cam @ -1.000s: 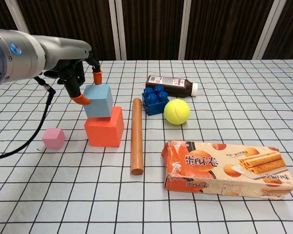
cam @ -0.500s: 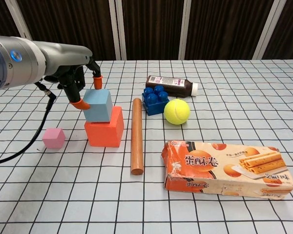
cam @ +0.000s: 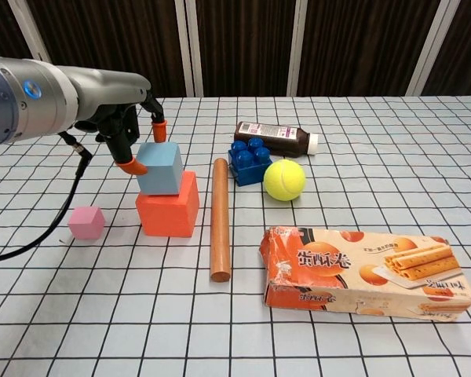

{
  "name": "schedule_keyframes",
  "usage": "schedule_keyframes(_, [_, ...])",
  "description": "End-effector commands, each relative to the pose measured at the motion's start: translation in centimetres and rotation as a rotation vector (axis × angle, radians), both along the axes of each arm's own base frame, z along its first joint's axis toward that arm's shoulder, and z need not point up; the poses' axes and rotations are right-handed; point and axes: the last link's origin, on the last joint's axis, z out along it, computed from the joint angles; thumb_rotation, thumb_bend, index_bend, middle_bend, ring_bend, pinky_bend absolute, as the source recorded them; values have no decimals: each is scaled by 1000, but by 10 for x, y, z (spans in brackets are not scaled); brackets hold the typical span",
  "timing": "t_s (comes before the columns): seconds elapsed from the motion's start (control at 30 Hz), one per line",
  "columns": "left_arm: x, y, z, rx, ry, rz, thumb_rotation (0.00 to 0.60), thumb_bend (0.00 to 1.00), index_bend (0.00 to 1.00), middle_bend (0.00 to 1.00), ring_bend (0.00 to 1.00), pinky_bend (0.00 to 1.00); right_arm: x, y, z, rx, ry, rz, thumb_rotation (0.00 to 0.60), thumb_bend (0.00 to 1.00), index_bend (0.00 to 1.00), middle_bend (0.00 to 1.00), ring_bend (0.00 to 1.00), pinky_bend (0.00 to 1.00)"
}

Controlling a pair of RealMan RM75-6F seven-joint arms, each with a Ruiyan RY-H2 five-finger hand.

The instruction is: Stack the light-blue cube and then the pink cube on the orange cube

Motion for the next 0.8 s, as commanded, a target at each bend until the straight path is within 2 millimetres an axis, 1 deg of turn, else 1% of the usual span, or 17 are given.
schedule_keyframes(0.03, [0,0,0,-1,0,-1,600,333,379,828,794,895,0,0,0,-1,0,-1,600,129,0,7,14,103])
schedule_keyframes(0.8, [-3,0,-3,-8,15,4,600,334,381,828,794,895,0,0,0,2,1,-3,600,129,0,7,14,103])
